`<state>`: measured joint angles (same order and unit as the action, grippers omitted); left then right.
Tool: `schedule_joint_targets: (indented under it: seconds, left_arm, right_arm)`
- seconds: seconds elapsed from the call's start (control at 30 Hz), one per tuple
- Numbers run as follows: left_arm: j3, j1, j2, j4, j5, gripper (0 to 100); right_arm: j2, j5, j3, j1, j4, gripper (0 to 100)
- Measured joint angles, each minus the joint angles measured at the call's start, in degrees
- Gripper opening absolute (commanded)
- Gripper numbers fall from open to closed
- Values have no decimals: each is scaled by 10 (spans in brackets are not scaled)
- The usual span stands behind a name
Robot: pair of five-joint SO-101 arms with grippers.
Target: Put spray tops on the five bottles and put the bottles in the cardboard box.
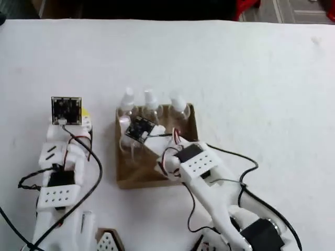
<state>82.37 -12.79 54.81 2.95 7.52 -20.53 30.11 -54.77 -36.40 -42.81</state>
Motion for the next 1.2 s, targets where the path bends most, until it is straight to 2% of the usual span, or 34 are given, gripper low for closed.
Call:
schedule_joint_targets:
  seconds: [0.13, 0.23, 0.63, 1.0, 1.2]
  left_arm:
    - [0, 0, 0, 0, 0, 24]
    - [0, 0, 0, 0, 0, 24]
    - [0, 0, 0, 0, 0, 24]
    - [0, 0, 0, 0, 0, 24]
    - [0, 0, 0, 0, 0, 24]
  right_arm:
    - [1, 1, 2, 2, 4, 9]
    - [0, 1, 3, 1, 10, 38]
    - [-17, -2, 3, 1, -10, 16]
    - [-189, 1, -62, 1, -33, 16]
    - [-264, 1, -84, 31, -34, 16]
